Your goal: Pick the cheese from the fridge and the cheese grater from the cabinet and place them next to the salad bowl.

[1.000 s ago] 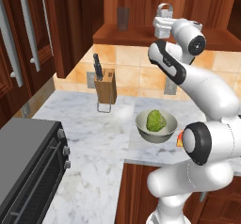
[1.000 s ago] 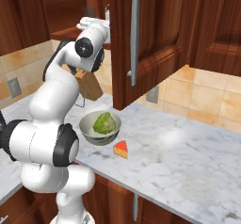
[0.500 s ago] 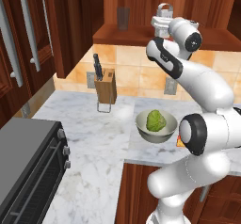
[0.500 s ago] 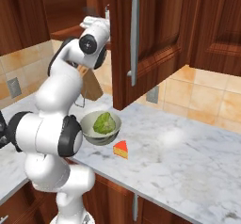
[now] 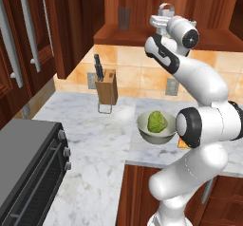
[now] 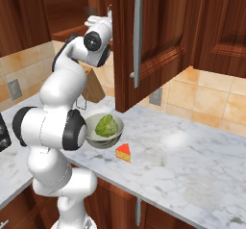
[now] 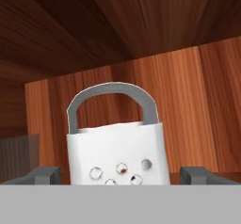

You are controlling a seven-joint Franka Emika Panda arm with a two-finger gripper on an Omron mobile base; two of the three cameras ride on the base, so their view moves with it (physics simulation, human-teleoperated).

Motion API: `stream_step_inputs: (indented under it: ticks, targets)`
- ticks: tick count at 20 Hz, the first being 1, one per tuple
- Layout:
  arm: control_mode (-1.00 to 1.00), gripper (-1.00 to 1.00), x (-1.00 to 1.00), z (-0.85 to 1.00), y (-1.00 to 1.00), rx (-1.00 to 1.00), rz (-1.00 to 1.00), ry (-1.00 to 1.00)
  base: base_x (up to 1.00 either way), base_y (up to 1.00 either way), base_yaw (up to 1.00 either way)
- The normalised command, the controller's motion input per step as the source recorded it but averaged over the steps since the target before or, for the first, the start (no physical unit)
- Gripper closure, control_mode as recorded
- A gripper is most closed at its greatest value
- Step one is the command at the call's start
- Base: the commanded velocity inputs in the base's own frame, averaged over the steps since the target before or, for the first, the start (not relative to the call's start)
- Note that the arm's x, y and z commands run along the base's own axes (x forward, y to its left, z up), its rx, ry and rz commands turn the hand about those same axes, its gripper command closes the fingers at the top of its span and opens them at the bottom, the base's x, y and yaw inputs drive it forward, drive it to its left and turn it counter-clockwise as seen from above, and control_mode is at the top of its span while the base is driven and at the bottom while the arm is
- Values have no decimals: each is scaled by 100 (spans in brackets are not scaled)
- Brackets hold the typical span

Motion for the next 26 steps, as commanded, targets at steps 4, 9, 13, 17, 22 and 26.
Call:
stream_step_inputs:
  ticks: [4,9,13,17,22,26]
  targets:
    - [-100,-100,1,-2,0,0,0,0,0,0,0]
    - [-100,-100,47,-18,0,0,0,4,0,0,0]
    - [-100,-100,19,-3,-1,0,0,0,0,0,0]
    - [-100,-100,1,-1,-10,0,0,0,0,0,0]
    - [-100,100,27,-29,-11,0,0,0,0,0,0]
    - [-100,100,6,-29,-3,1,0,0,0,0,0]
